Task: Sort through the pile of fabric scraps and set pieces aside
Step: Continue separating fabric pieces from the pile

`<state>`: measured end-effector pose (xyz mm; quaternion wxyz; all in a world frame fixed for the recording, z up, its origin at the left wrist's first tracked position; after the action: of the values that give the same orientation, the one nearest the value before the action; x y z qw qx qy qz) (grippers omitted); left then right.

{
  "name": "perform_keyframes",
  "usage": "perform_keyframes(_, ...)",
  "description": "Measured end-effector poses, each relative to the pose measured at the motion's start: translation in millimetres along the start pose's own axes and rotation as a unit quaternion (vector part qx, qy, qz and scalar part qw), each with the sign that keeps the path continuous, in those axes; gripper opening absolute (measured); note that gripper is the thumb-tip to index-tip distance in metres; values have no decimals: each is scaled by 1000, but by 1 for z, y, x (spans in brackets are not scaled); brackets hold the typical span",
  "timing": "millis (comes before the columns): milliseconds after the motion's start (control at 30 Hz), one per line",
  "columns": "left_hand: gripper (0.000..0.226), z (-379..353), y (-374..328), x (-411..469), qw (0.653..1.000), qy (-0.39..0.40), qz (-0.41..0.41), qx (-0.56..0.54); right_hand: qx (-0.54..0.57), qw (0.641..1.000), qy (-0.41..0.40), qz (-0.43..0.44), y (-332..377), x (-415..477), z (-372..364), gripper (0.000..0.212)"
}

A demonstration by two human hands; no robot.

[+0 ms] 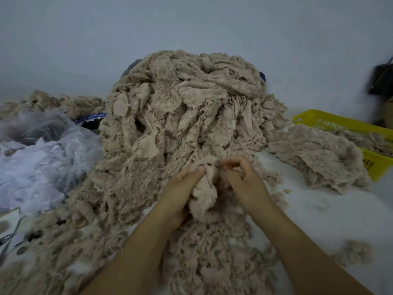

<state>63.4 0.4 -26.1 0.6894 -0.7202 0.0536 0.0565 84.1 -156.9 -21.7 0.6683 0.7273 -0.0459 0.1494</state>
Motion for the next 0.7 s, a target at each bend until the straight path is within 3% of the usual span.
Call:
perform_keyframes(67, 43, 2, -2, -2, 998, 23, 24, -54, -6, 999, 36, 5, 2, -1, -1, 35)
perform_keyframes(167, 33, -5, -5, -9, 991, 93, 36, -84, -68, 992, 107, 14, 1, -4, -14, 38)
perform_keyframes(333, 30, 0, -8, -11, 972, 141, 50, -179, -132, 990, 39, -3, -5, 0, -2, 17)
perform_keyframes(567, 24, 16, -13, -4, 968, 57, -21, -244, -5, 997, -40, -60, -1, 4, 11, 31)
perform_keyframes(700, 23, 17, -9, -1, 962, 66, 3, -266, 127, 984, -66, -105, 4, 5, 15, 34)
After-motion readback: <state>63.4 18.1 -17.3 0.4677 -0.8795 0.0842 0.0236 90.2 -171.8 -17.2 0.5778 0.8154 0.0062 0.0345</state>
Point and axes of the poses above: each hand's wrist, its own x-axis towards the middle knuckle, its own z-axis out of the back of the hand, y = z × x, the point moved 3 cm from there along x, towards the middle knuckle, and after that the axes turned 14 degrees about x, right-handed, at the moved point
